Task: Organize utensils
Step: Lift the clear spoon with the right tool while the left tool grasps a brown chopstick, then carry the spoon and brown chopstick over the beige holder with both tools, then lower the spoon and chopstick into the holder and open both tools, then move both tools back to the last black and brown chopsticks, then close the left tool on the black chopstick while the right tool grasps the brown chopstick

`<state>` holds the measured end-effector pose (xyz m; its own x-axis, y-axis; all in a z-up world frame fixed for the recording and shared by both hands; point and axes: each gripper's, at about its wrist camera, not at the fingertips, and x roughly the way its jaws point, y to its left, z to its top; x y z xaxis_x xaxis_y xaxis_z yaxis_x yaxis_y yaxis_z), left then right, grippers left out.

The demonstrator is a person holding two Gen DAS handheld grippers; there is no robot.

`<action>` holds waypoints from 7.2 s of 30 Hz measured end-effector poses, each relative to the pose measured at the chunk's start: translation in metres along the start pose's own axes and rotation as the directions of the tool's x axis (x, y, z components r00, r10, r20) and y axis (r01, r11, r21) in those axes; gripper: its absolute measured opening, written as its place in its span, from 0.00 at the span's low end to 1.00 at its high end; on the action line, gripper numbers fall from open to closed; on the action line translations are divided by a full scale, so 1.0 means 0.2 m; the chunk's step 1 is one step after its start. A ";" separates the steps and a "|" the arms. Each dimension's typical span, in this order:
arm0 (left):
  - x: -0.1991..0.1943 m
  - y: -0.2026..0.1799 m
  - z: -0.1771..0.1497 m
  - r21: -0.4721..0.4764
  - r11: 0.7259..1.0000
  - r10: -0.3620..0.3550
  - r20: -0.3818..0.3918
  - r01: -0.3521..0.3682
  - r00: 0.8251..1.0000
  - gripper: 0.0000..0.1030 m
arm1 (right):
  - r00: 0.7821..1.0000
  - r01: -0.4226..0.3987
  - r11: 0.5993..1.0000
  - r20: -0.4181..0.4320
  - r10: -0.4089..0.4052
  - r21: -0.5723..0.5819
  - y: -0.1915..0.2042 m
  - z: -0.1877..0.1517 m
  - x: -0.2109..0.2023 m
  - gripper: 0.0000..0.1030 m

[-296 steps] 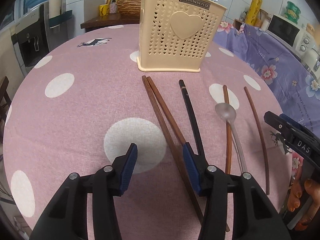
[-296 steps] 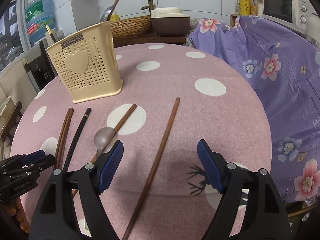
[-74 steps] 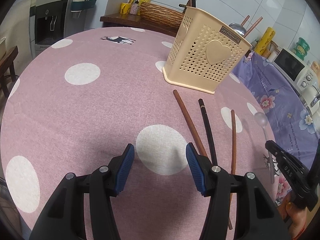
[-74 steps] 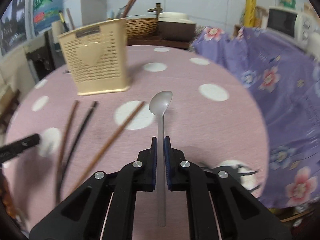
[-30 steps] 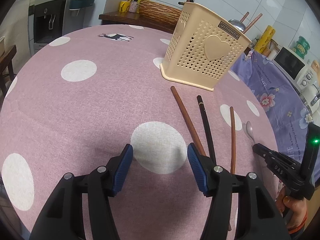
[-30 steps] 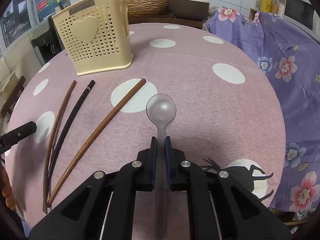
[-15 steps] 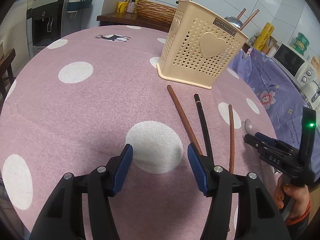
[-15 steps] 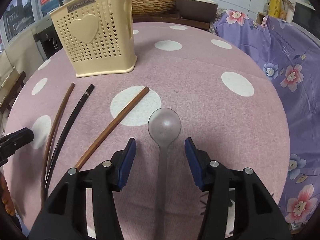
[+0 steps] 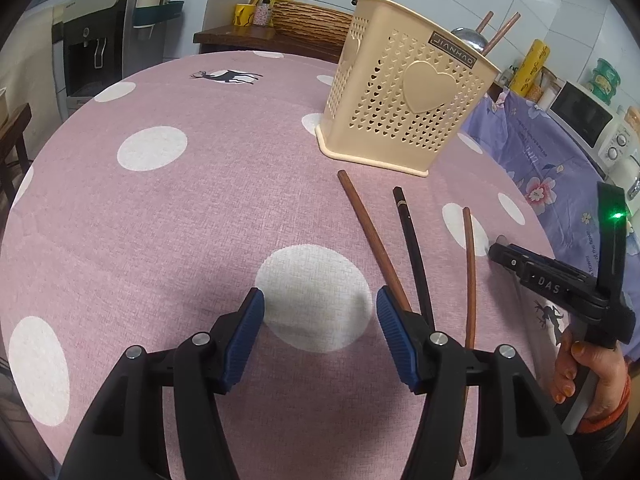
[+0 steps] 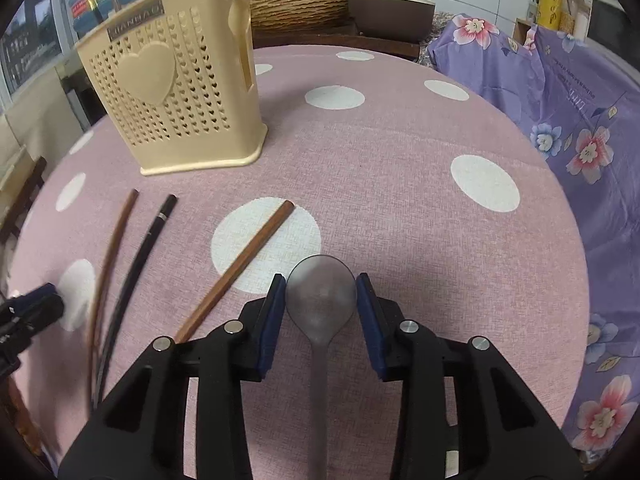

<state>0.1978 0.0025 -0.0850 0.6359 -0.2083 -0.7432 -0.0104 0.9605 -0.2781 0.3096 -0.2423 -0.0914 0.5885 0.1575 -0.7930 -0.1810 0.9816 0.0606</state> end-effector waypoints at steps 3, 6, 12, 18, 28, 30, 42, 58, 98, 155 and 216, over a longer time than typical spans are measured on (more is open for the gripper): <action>0.01 -0.02 0.01 0.016 1.000 -0.001 -0.009 0.001 1.000 0.57 | 0.999 -0.026 0.999 0.044 0.025 0.031 -0.02 0.01 -0.08 0.36; 0.02 -0.04 0.05 0.035 0.999 0.004 -0.007 -0.004 1.000 0.57 | 0.993 -0.057 0.997 0.111 0.051 0.052 -0.03 0.02 -0.23 0.36; 0.05 -0.12 0.15 0.077 0.997 -0.004 0.006 0.003 1.000 0.55 | 0.971 -0.077 0.996 0.232 0.064 0.048 -0.03 0.05 -0.51 0.36; 0.12 -0.20 0.22 0.139 0.990 0.012 -0.010 -0.010 1.000 0.51 | 0.963 -0.094 0.995 0.256 0.080 0.042 -0.02 0.04 -0.58 0.36; 0.32 -0.20 0.31 0.117 0.987 0.116 -0.080 -0.106 0.990 0.27 | 0.966 -0.104 0.994 0.243 0.092 0.040 -0.01 0.01 -0.56 0.36; 0.32 -0.21 0.32 0.122 0.985 0.128 -0.077 -0.118 0.989 0.25 | 0.965 -0.105 0.994 0.244 0.093 0.037 0.00 0.01 -0.56 0.36; 0.36 -0.32 0.30 0.243 0.954 0.193 -0.053 -0.175 0.980 0.12 | 0.966 -0.103 0.994 0.241 0.091 0.037 0.02 0.01 -0.54 0.36; 0.18 -0.27 0.34 0.155 0.987 0.047 -0.002 -0.046 0.999 0.08 | 0.963 -0.114 0.991 0.254 0.093 0.066 -0.02 0.00 -0.54 0.36; -0.85 -0.28 0.91 0.193 0.965 -0.242 0.386 0.179 0.890 0.08 | 0.843 -0.270 0.961 0.470 0.263 -0.053 0.10 0.51 -0.90 0.36; -0.23 -0.01 0.11 0.015 0.999 0.043 0.188 -0.046 0.981 0.55 | 0.996 0.083 0.994 -0.030 -0.085 -0.067 0.46 -0.28 -0.23 0.67; 0.27 -0.30 0.20 0.192 0.981 0.017 -0.070 -0.003 0.997 0.09 | 0.998 -0.053 0.998 0.044 0.052 0.025 0.05 -0.07 -0.14 0.62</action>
<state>0.2637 -0.0585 -0.0843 0.5803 -0.2044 -0.7883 0.1356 0.9787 -0.1539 0.2801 -0.2375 -0.0778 0.6122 0.2124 -0.7616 -0.1922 0.9743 0.1172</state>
